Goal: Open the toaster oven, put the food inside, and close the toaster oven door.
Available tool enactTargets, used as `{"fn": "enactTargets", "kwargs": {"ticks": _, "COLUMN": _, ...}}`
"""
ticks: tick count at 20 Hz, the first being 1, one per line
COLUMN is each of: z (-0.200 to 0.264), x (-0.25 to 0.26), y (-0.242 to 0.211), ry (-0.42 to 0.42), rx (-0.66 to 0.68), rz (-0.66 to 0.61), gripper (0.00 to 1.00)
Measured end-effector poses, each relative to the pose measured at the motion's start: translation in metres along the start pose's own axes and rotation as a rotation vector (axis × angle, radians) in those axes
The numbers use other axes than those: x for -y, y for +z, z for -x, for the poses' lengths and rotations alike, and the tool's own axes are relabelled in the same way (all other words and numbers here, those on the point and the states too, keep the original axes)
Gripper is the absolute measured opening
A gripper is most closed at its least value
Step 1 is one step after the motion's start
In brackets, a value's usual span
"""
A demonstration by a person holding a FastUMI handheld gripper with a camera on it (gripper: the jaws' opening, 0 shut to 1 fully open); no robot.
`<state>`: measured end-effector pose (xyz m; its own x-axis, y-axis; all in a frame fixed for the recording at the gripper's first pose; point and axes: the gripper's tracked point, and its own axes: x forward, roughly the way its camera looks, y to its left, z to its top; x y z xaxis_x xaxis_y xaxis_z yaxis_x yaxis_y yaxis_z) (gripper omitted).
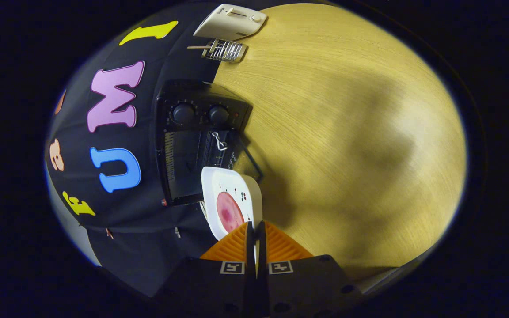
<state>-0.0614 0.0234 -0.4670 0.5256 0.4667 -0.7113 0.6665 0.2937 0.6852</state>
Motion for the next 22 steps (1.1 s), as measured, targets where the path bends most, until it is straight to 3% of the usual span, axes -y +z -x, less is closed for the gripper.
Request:
{"fn": "enactTargets", "kwargs": {"ticks": 4, "z": -0.038, "x": -0.032, "y": 0.005, "ry": -0.001, "rx": 0.081, "rz": -0.098, "gripper": 0.05}}
{"fn": "enactTargets", "kwargs": {"ticks": 8, "z": -0.074, "x": -0.061, "y": 0.000, "ry": -0.014, "rx": 0.099, "rz": -0.106, "gripper": 0.05}}
{"fn": "enactTargets", "kwargs": {"ticks": 13, "z": -0.117, "x": -0.098, "y": 0.013, "ry": 0.026, "rx": 0.184, "rz": -0.289, "gripper": 0.05}}
{"fn": "enactTargets", "kwargs": {"ticks": 22, "z": -0.178, "x": -0.116, "y": 0.036, "ry": -0.019, "rx": 0.313, "rz": -0.449, "gripper": 0.05}}
